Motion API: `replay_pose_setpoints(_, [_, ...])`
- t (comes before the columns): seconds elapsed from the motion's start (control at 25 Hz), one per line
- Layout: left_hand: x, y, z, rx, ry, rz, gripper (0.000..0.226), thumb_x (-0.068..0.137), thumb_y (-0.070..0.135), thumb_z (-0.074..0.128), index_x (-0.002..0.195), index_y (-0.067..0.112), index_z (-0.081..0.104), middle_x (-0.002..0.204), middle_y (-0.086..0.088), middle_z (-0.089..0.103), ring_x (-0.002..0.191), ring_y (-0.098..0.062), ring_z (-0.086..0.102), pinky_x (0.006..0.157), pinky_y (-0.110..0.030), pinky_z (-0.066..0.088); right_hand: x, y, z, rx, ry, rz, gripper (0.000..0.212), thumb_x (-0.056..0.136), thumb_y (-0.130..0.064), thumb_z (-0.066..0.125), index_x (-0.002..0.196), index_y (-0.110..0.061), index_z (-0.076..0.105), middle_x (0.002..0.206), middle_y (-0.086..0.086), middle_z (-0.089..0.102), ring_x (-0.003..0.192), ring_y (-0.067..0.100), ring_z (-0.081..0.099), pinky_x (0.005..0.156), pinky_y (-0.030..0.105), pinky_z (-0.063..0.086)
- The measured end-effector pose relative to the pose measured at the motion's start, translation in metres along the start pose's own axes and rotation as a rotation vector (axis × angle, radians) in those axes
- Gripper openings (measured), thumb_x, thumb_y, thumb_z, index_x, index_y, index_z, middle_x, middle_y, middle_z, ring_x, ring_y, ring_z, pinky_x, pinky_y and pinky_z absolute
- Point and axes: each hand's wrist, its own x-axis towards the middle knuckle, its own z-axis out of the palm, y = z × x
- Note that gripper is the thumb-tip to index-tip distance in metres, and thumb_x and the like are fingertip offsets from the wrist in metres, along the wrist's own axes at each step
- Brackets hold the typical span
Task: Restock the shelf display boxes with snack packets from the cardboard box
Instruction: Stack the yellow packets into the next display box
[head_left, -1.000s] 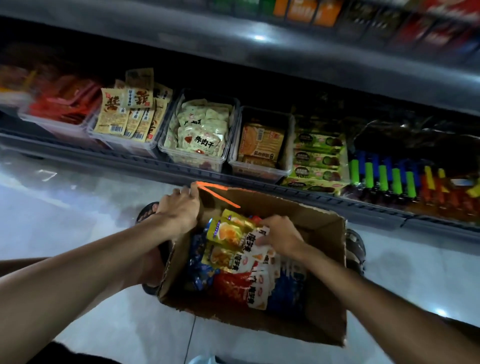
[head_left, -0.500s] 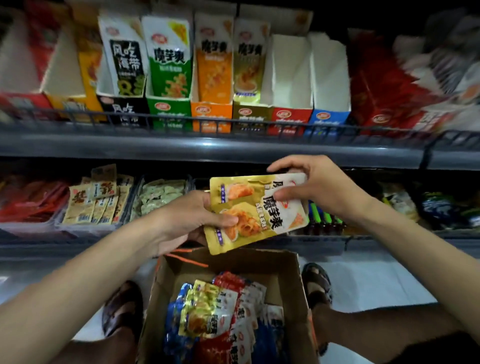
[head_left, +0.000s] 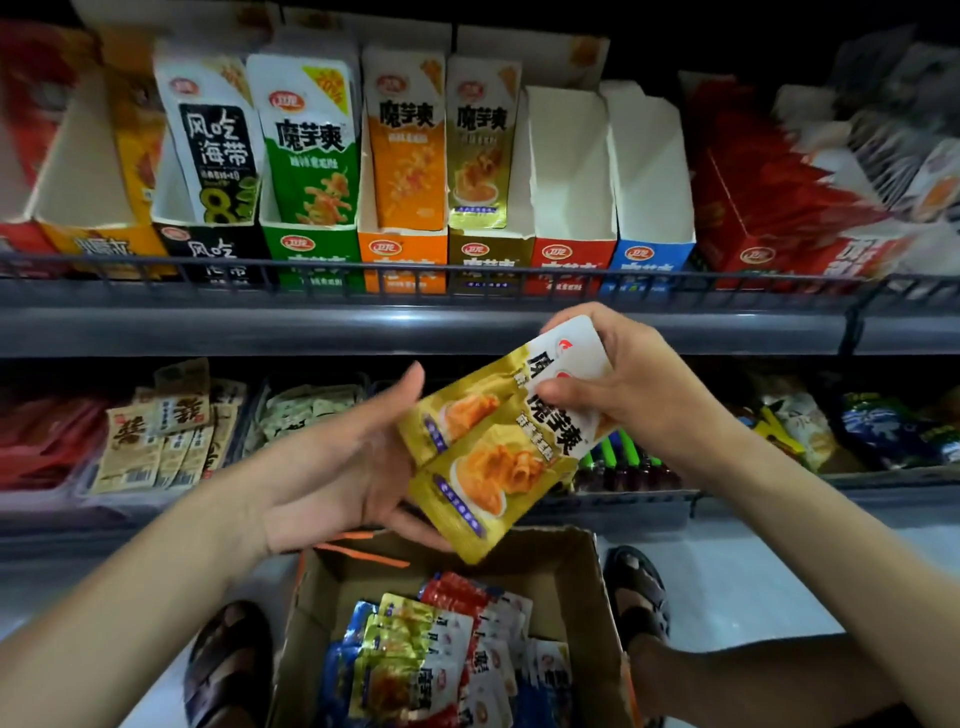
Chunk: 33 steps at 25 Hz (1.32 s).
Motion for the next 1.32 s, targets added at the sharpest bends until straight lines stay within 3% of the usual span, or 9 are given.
replay_pose_setpoints(0.08, [-0.002, 0.0, -0.005, -0.056, -0.115, -0.036, 0.083, 0.075, 0.068, 0.062, 0.133, 0.008, 0.057, 0.136, -0.024, 0.054, 0.123, -0.04, 0.053, 0.099, -0.062, 0.042, 0.0, -0.005, 0.002, -0.041, -0.128, -0.008, 0.033, 0.079, -0.006, 0.077, 0.107, -0.012, 0.059, 0.095, 0.007, 0.073, 0.083, 0.02, 0.073, 0.065, 0.031, 0.06])
replay_pose_setpoints(0.2, [0.004, -0.004, 0.006, 0.057, -0.134, -0.113, 0.063, 0.072, 0.061, 0.073, 0.117, 0.017, 0.07, 0.121, -0.014, 0.067, 0.11, -0.032, 0.063, 0.101, -0.06, 0.041, 0.003, -0.008, 0.01, -0.13, -0.242, -0.006, 0.026, 0.081, -0.01, 0.077, 0.102, -0.007, 0.061, 0.093, 0.005, 0.075, 0.08, 0.021, 0.074, 0.068, 0.038, 0.062])
replay_pose_setpoints(0.32, [0.012, -0.012, 0.016, 0.112, -0.317, -0.187, 0.056, 0.093, 0.037, 0.059, 0.14, 0.01, 0.047, 0.139, -0.023, 0.051, 0.126, -0.047, 0.048, 0.093, -0.057, 0.048, 0.007, -0.01, 0.01, -0.124, -0.24, -0.018, 0.02, 0.083, -0.014, 0.074, 0.097, -0.003, 0.064, 0.089, 0.007, 0.076, 0.077, 0.022, 0.074, 0.068, 0.037, 0.061])
replay_pose_setpoints(0.48, [0.017, -0.017, 0.023, 0.078, -0.155, -0.165, 0.042, 0.097, 0.023, 0.055, 0.136, 0.009, 0.052, 0.115, -0.018, 0.061, 0.115, -0.044, 0.057, 0.085, -0.056, 0.054, 0.007, -0.006, 0.013, -0.063, -0.157, -0.011, 0.023, 0.088, -0.018, 0.069, 0.098, 0.002, 0.065, 0.088, 0.014, 0.075, 0.077, 0.027, 0.073, 0.068, 0.038, 0.06])
replay_pose_setpoints(0.6, [0.02, -0.02, 0.031, 0.154, 0.077, -0.085, 0.034, 0.095, 0.023, 0.059, 0.127, 0.01, 0.061, 0.109, -0.018, 0.067, 0.102, -0.035, 0.066, 0.08, -0.051, 0.058, 0.005, 0.003, 0.023, -0.128, 0.042, -0.013, 0.02, 0.088, -0.028, 0.07, 0.099, -0.011, 0.068, 0.09, 0.006, 0.074, 0.082, 0.021, 0.072, 0.076, 0.045, 0.059])
replay_pose_setpoints(0.72, [0.024, -0.024, 0.034, 0.263, 0.311, -0.008, 0.035, 0.089, 0.032, 0.066, 0.119, 0.015, 0.063, 0.107, -0.014, 0.071, 0.094, -0.028, 0.071, 0.076, -0.047, 0.06, -0.002, 0.01, 0.033, -0.253, 0.194, -0.048, 0.034, 0.09, -0.037, 0.066, 0.123, -0.033, 0.058, 0.114, -0.011, 0.062, 0.102, 0.001, 0.059, 0.086, 0.023, 0.05])
replay_pose_setpoints(0.84, [0.03, -0.029, 0.036, 0.348, 0.427, 0.014, 0.033, 0.09, 0.032, 0.066, 0.118, 0.016, 0.063, 0.104, -0.011, 0.069, 0.09, -0.022, 0.07, 0.073, -0.038, 0.061, -0.012, 0.012, 0.048, -0.233, 0.189, -0.081, 0.052, 0.088, -0.047, 0.06, 0.137, -0.044, 0.043, 0.127, -0.011, 0.042, 0.115, -0.006, 0.044, 0.088, 0.006, 0.042])
replay_pose_setpoints(1.12, [0.043, -0.032, 0.039, 0.45, 0.475, 0.117, 0.019, 0.097, 0.026, 0.056, 0.109, 0.012, 0.063, 0.097, -0.009, 0.066, 0.093, -0.021, 0.064, 0.078, -0.037, 0.06, -0.012, 0.008, 0.065, -0.012, 0.263, -0.093, 0.054, 0.087, -0.047, 0.059, 0.137, -0.044, 0.041, 0.128, -0.01, 0.034, 0.119, 0.0, 0.043, 0.092, 0.013, 0.047])
replay_pose_setpoints(1.32, [0.044, -0.029, 0.048, 0.472, 0.439, 0.136, 0.021, 0.1, 0.026, 0.052, 0.114, 0.011, 0.057, 0.098, -0.003, 0.063, 0.094, -0.021, 0.066, 0.074, -0.033, 0.06, -0.009, 0.006, 0.066, 0.045, 0.32, -0.075, 0.037, 0.091, -0.034, 0.065, 0.124, -0.039, 0.047, 0.125, -0.008, 0.037, 0.113, 0.006, 0.048, 0.091, 0.021, 0.049])
